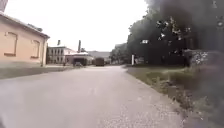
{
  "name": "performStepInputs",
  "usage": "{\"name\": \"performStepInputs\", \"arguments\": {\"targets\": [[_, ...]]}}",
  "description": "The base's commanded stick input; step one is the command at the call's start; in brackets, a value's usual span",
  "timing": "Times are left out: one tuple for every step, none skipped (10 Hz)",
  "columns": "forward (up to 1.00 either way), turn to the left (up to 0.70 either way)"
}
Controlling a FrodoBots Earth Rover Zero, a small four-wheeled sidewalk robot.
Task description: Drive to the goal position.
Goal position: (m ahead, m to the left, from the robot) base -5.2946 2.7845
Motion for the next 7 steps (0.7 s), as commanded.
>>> {"name": "performStepInputs", "arguments": {"targets": [[0.7, 0.0], [0.7, 0.0], [0.7, 0.0], [0.7, 0.0], [0.7, 0.0], [0.7, 0.0], [0.7, 0.0]]}}
